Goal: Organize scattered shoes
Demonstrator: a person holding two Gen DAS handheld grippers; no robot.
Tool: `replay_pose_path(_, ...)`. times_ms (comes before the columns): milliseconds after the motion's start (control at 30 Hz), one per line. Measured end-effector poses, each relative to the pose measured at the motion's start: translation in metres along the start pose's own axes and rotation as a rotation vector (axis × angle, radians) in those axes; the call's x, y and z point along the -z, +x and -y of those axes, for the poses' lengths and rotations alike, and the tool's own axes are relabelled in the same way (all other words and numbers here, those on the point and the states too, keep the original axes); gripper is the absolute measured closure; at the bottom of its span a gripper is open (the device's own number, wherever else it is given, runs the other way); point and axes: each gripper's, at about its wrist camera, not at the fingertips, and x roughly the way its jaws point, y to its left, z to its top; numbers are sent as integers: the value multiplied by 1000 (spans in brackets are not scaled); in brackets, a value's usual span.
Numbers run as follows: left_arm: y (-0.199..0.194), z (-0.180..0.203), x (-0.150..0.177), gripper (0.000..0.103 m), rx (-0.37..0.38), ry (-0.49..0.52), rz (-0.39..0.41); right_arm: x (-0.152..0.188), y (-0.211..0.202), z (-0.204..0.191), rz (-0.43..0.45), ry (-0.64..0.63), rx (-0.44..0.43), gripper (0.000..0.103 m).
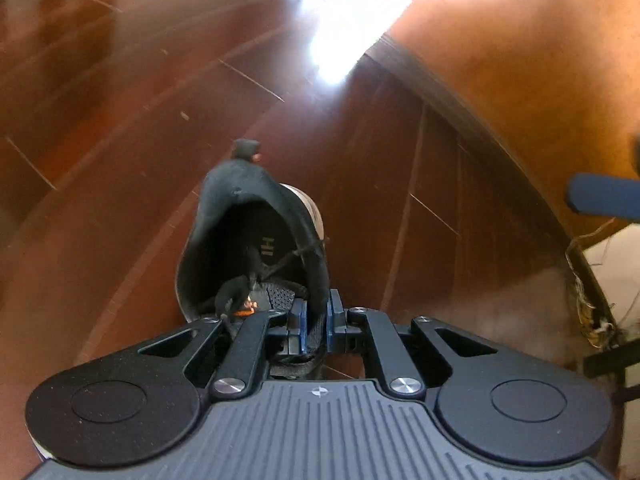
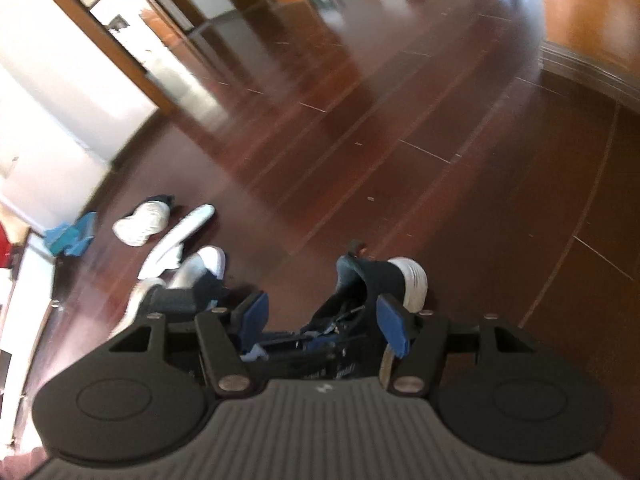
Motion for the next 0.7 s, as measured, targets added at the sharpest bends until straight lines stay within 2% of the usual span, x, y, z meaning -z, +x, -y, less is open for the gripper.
replay_pose_path(133, 2, 1, 11, 83, 43, -33, -5, 0, 9, 7, -29, 46, 31, 40)
replay_pose_path(233, -13, -4, 19, 65, 72, -60, 33, 3, 17, 12, -47, 63, 47, 40)
replay_pose_path(300, -28, -16, 13, 42, 82, -83, 65, 4, 21, 16, -55, 82, 55, 40)
replay_pose_path(367, -50, -23, 18, 35, 78, -99, 107, 6, 25, 21, -62, 106, 64, 40)
replay_pose_path(500, -101, -39, 16, 26, 23, -141, 214, 8, 42, 37, -91, 199, 92, 40)
replay_pose_path(700, -183, -79, 12, 25, -119, -275, 404, 24, 82, 51, -157, 283, 167, 40)
